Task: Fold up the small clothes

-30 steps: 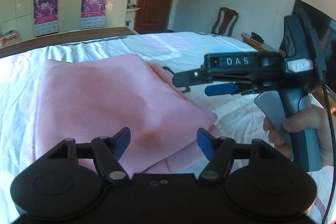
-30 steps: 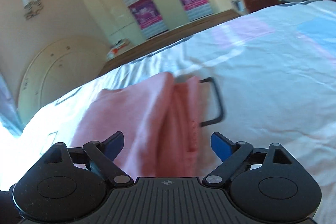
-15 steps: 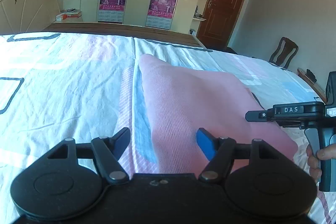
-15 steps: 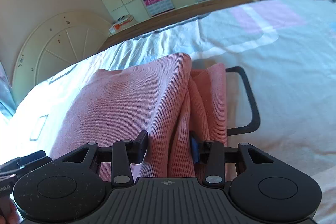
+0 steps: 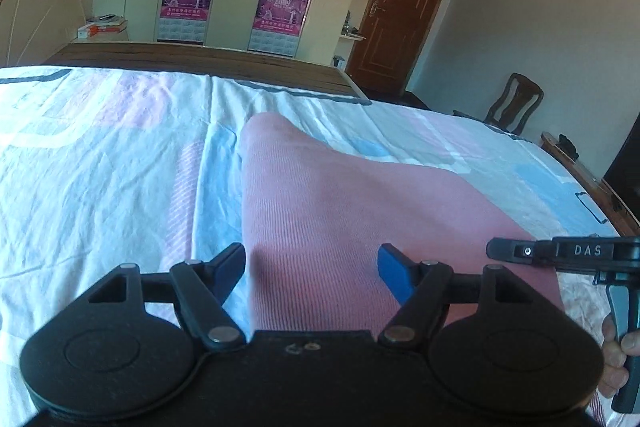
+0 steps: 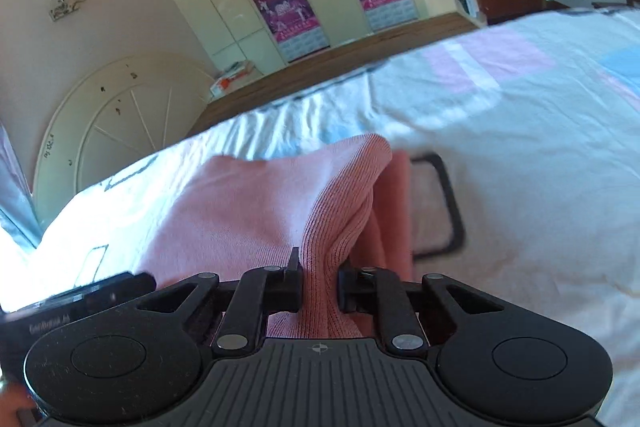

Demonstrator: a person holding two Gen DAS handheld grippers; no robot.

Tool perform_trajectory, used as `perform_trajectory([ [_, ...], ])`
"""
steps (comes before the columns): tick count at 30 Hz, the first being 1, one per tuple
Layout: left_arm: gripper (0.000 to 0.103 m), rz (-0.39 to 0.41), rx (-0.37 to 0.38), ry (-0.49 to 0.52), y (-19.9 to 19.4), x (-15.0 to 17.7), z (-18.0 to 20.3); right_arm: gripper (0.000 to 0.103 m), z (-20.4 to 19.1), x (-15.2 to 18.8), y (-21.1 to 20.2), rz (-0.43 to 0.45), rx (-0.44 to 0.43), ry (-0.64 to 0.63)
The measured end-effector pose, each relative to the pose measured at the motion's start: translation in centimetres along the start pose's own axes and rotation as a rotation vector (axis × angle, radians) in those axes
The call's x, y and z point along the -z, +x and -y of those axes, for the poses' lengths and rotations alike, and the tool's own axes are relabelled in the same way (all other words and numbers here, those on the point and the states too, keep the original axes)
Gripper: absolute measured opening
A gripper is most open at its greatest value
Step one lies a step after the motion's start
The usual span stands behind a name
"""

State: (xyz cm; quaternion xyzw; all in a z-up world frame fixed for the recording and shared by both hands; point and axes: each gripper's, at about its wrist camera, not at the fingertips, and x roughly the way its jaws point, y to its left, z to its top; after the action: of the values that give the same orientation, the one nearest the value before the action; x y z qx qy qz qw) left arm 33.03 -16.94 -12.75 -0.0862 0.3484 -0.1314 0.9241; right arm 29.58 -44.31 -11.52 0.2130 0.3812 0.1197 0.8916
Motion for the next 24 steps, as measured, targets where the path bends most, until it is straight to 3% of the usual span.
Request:
perform_trajectory([
  [2,0.075,-0.046,0.01,-0.004,1.1,0.7,0.1,0.015,1.0,1.3,0.7,-0.031,0.047,0.02],
  [4,0.076,-0.077,0.005,-0.023,1.8,1.3,-0.3,0.016,1.8,1.7,1.1,-0.024,0.022,0.052],
  [7,0.078,-0.097,0.021,-0.096,1.9,1.3,-1.5,0.028,1.6,0.6,0.6,-0.012,0.016,0.065],
  [9,0.076,-0.099,0.028,-0.11,1.5,0.9,-1.9,0.06,1.7,-0.3,0.1,0.01,0.013,0.074],
  [11,0.076,-0.081,0.025,-0.103,1.1,0.3,-1.9,0.068,1.8,-1.0,0.0,0.026,0.008,0.094],
  [17,0.074,-0.061,0.009,-0.109,2.9,-2.9,-1.9,0.068,2.1,-3.7,3.5,-0.027,0.039,0.095],
  [19,0.072,-0.057,-0.014,-0.132,4.3,-3.9,-2.3,0.054,2.2,-4.4,4.6,-0.019,0.053,0.099],
  [20,0.071,-0.055,-0.017,-0.158,4.9,-4.3,-2.8,0.032,2.1,-4.8,5.3,-0.022,0.072,0.083],
  [21,0.071,-0.055,-0.011,-0.19,5.5,-4.8,-3.2,0.024,2.0,-5.1,5.9,-0.025,0.099,0.062],
  [24,0.069,-0.04,-0.023,-0.231,6.9,-5.9,-4.1,0.017,0.8,-5.5,6.5,0.01,0.145,-0.066],
])
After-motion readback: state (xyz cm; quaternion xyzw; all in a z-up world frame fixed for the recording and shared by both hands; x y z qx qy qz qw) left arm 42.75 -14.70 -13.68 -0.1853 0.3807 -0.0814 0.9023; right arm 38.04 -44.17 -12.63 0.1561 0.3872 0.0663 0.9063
